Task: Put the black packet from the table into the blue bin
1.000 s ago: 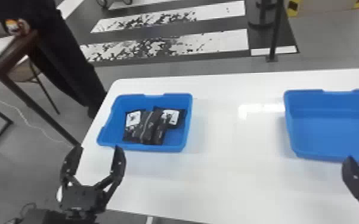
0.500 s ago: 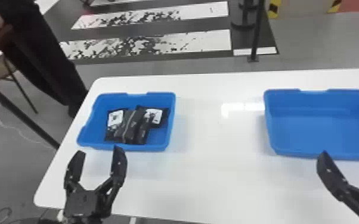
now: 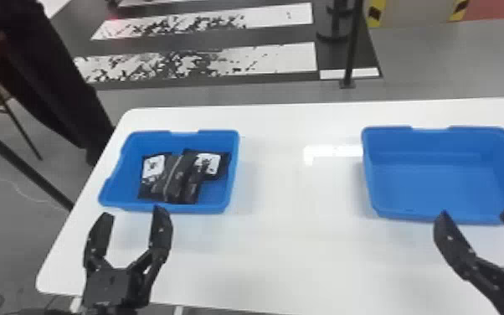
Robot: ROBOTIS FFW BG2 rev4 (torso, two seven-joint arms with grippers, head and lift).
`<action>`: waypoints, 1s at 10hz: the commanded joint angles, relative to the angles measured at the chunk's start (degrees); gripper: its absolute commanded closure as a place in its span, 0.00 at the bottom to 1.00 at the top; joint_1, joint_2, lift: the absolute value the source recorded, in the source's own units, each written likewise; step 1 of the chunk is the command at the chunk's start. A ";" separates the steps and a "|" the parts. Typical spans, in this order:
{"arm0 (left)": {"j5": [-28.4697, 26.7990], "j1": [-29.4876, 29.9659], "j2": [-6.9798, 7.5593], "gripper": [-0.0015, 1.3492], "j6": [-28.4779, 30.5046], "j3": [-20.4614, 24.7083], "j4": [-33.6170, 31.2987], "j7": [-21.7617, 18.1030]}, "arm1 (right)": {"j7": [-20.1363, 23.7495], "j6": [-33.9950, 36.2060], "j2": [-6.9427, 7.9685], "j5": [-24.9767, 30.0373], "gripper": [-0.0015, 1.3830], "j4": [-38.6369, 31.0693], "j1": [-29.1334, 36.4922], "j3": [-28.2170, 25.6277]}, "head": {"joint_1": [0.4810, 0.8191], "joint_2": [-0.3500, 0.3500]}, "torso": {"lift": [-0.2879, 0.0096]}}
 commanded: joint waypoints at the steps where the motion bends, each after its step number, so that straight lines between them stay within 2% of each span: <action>1: 0.01 -0.05 -0.02 0.09 -0.03 0.00 0.00 0.00 | 0.00 0.00 0.00 0.01 0.10 -0.06 -0.05 -0.03 | 0.63 0.73 | 0.60; 10: 0.36 0.09 -0.02 0.09 0.67 -0.34 0.00 0.00 | 0.00 0.00 0.00 -0.11 0.10 0.22 0.09 -0.03 | 0.63 0.72 | 0.60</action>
